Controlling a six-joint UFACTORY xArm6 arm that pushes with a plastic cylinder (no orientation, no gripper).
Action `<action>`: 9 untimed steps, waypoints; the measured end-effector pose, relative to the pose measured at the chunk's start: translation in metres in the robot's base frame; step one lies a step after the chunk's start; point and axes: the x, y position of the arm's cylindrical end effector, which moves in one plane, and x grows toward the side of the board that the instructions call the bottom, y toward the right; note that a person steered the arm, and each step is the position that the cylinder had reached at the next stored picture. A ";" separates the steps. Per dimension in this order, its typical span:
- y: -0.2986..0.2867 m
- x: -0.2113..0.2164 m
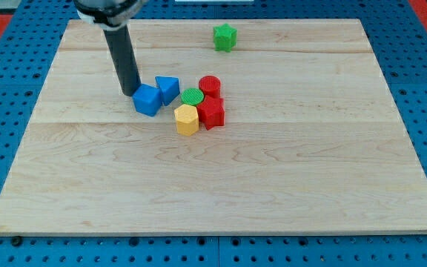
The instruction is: Move the blue triangle above the green circle
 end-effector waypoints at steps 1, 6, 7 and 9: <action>0.010 0.018; 0.002 -0.027; 0.002 -0.026; 0.053 -0.021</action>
